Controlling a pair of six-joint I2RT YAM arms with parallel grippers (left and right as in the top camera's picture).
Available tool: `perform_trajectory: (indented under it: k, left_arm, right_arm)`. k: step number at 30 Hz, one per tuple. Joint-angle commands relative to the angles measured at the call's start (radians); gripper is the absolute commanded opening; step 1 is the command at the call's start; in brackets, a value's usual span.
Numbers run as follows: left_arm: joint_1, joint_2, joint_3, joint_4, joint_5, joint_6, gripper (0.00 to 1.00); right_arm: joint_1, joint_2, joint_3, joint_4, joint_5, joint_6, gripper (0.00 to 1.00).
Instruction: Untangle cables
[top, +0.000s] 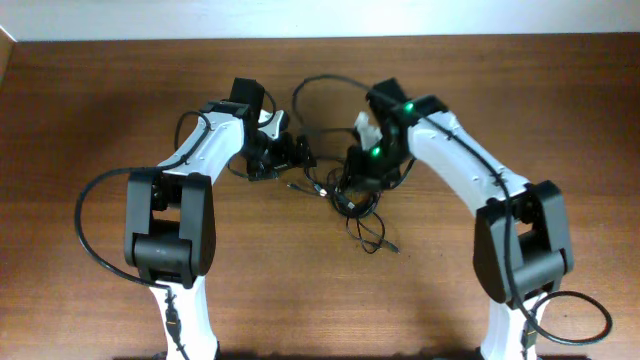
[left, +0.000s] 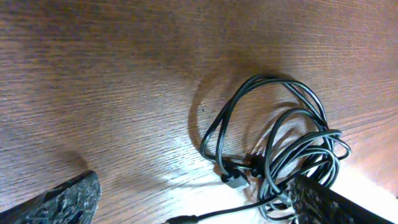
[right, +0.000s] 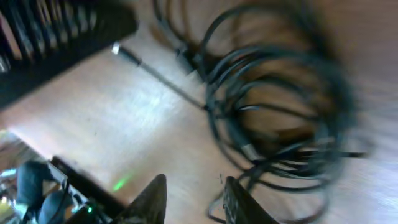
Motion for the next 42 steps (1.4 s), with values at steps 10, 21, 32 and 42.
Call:
perform_trajectory:
  k: [10, 21, 32, 42]
  left_arm:
    - [-0.088, 0.008, 0.026, 0.005, 0.152, 0.227, 0.94]
    - [-0.28, 0.009, 0.03, 0.075, -0.257, 0.171, 0.5]
    - [-0.378, 0.027, 0.03, 0.093, -0.407, 0.17, 0.4]
    - [-0.322, 0.025, 0.123, -0.076, -0.459, 0.17, 0.0]
  right_arm:
    - [-0.25, -0.031, -0.103, -0.088, 0.122, -0.071, 0.46]
    - [-0.251, -0.031, -0.259, 0.035, 0.124, -0.066, 0.45]
    - [-0.25, -0.031, -0.259, 0.043, 0.121, -0.059, 0.46]
    - [-0.25, -0.035, -0.259, 0.037, 0.114, -0.06, 0.41]
